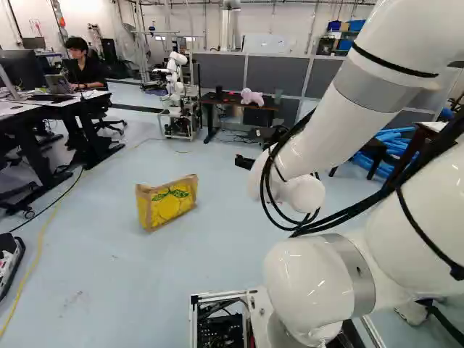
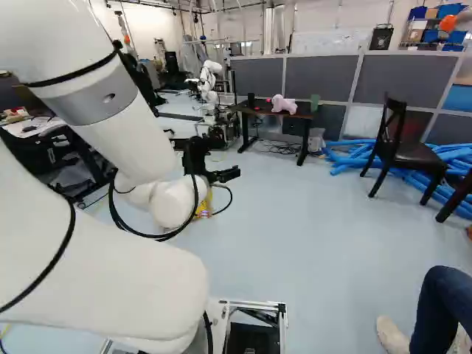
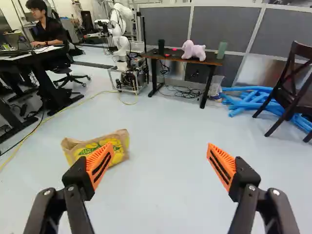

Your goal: Pick up the bag on the ground and place it on the table

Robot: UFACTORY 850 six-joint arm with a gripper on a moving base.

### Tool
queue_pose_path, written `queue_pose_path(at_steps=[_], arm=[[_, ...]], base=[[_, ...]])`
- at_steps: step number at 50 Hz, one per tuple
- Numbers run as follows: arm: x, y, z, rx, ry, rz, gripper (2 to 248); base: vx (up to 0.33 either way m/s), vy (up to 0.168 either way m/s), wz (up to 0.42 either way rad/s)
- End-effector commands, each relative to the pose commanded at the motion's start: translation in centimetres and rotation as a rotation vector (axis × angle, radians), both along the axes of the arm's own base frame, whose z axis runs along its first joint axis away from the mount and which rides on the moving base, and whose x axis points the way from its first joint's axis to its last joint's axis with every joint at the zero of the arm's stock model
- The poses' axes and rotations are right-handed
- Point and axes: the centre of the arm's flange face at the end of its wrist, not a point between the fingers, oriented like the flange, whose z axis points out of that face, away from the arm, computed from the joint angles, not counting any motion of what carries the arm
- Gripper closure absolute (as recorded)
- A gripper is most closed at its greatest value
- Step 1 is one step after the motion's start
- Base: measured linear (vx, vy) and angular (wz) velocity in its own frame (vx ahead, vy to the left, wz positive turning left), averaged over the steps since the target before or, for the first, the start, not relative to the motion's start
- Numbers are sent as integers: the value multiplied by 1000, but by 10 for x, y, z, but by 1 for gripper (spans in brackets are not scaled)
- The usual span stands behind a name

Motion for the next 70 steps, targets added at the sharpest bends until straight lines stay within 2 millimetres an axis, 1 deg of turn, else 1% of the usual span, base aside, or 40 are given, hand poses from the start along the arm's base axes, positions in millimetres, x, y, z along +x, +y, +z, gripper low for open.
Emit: queue_pose_path(at_steps=[19,70], arm=[[0,0,0,0,0,0,3],[0,0,0,0,0,0,3]], base=[[140,42,154],[166,110,140]])
